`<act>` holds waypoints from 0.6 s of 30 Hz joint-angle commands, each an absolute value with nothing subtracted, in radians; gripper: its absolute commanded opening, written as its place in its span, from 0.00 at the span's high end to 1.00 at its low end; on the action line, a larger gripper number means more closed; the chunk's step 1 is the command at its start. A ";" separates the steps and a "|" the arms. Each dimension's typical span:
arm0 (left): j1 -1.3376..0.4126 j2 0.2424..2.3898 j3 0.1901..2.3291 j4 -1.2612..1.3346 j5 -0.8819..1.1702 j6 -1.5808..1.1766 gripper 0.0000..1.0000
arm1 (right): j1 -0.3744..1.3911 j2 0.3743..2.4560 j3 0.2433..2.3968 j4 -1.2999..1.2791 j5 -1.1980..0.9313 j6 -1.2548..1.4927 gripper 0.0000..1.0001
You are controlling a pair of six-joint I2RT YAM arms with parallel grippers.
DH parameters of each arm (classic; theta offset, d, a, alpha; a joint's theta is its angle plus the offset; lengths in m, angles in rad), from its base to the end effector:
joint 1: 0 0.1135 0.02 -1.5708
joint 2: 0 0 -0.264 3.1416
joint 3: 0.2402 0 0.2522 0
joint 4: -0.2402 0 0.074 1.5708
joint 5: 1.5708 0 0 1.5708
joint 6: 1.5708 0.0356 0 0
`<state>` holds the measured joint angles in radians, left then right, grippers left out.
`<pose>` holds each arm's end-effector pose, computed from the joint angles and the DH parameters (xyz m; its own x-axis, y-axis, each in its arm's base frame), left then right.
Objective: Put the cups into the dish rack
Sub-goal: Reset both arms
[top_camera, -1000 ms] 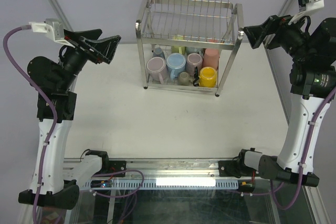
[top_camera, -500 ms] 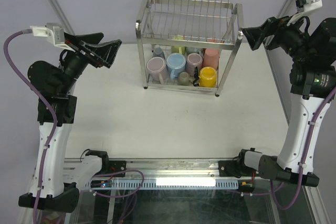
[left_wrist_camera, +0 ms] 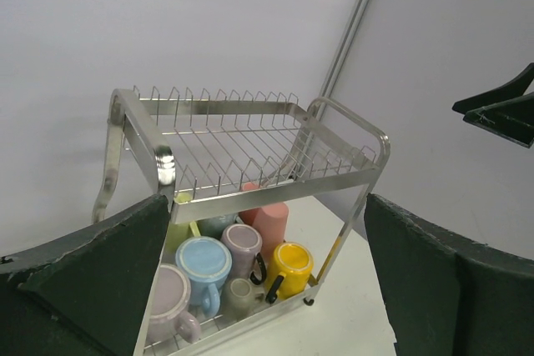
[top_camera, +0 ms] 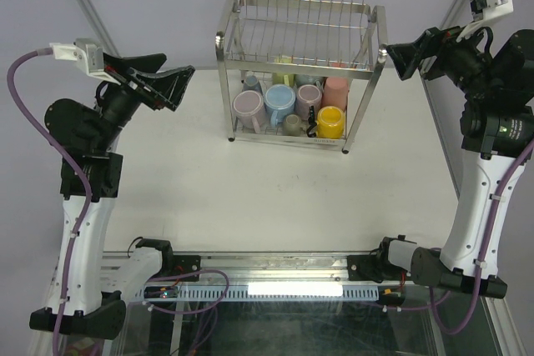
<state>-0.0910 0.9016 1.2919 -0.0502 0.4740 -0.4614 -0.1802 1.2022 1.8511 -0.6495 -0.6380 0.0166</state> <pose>0.1574 -0.0307 0.5045 0.0707 -0.4042 -0.9119 0.6040 0.7449 -0.2834 0.1872 -0.0125 0.5555 -0.0079 0.0150 -0.9999 -0.4419 0.8969 0.0170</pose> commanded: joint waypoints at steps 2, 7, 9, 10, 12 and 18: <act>-0.089 0.894 1.269 0.022 0.494 -0.489 0.01 | -0.188 1.189 1.860 -0.622 -0.621 0.026 0.00; -0.089 0.905 1.250 0.060 0.514 -0.510 0.01 | -0.187 1.187 1.860 -0.636 -0.643 0.002 0.00; -0.090 0.909 1.247 0.069 0.518 -0.512 0.01 | -0.187 1.184 1.861 -0.643 -0.646 -0.006 0.01; -0.090 0.911 1.245 0.072 0.518 -0.511 0.01 | -0.187 1.186 1.861 -0.646 -0.645 -0.009 0.00; -0.089 0.913 1.240 0.076 0.518 -0.512 0.01 | -0.188 1.187 1.861 -0.646 -0.642 -0.012 0.00; -0.090 0.905 1.242 0.068 0.519 -0.506 0.01 | -0.188 1.194 1.877 -0.639 -0.648 -0.005 0.01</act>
